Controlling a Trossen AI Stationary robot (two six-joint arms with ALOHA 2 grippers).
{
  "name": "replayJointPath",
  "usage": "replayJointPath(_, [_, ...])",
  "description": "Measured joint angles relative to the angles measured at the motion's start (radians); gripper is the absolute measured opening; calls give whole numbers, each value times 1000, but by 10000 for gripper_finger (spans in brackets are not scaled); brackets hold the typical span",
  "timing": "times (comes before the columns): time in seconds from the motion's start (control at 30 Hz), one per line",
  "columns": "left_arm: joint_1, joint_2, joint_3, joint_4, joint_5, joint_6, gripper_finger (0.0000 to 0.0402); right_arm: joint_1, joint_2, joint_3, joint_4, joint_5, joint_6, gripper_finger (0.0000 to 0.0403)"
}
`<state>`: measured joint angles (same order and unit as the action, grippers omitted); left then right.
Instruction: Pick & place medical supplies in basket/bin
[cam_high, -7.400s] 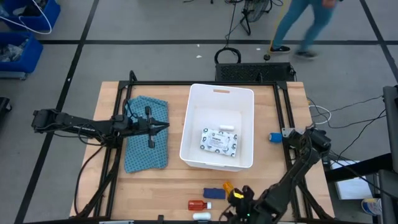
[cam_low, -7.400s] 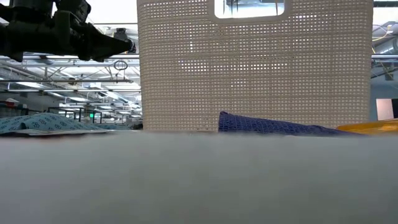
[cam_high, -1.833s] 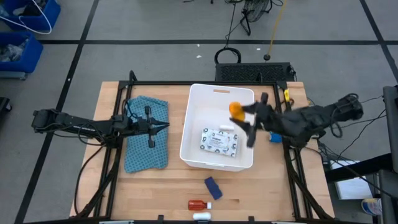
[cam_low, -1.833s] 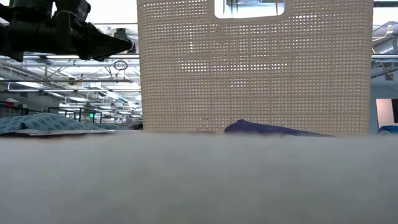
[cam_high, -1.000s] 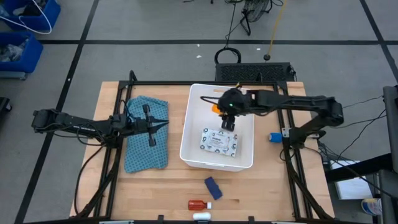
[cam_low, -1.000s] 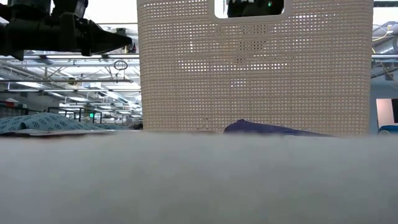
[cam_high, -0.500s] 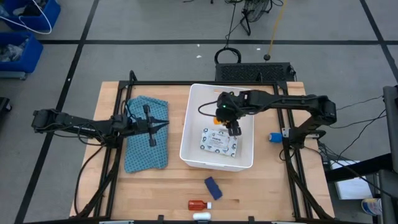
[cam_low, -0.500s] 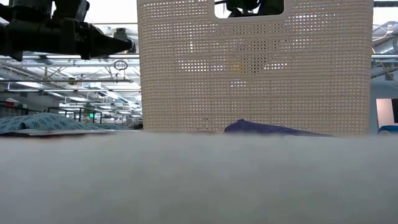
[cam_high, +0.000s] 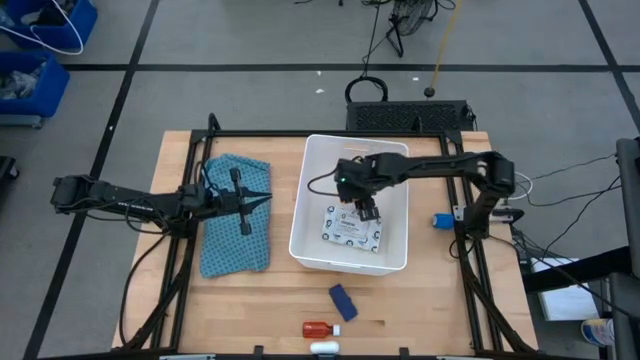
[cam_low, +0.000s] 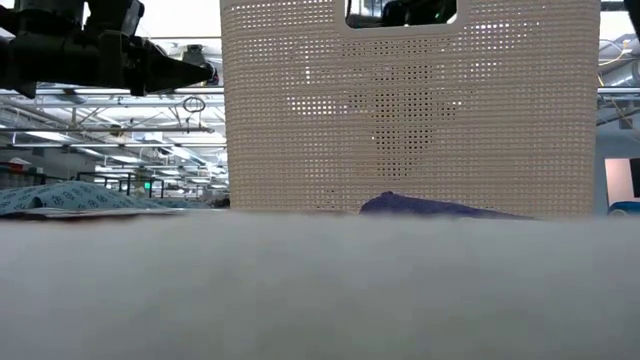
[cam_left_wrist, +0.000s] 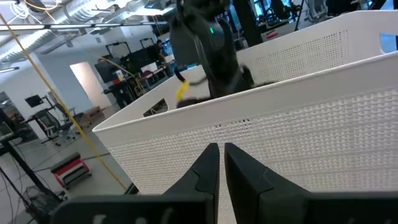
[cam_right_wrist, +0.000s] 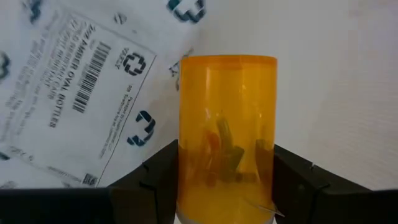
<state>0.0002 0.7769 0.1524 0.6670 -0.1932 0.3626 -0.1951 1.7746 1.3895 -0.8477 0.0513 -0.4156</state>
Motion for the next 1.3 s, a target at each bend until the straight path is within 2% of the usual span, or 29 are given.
replayJointPath(0.13, [0,0,0,-13,0,-1,31,-3,55,0,-4,-5,-24,180])
replayJointPath(0.43, [0,0,0,-14,0,1,31,-22,124,0,-33,-104,6,181])
replayJointPath(0.67, [0,0,0,-14,0,1,31,-27,149,1,-26,-106,26,182])
replayJointPath(0.83, [0,0,0,-13,0,1,31,-27,143,1,-19,-105,54,197])
replayJointPath(1.07, [0,0,0,-13,2,1,31,-24,101,0,-30,-101,99,246])
replayJointPath(1.3, [0,0,0,-13,1,1,31,-19,-3,0,-54,-30,121,264])
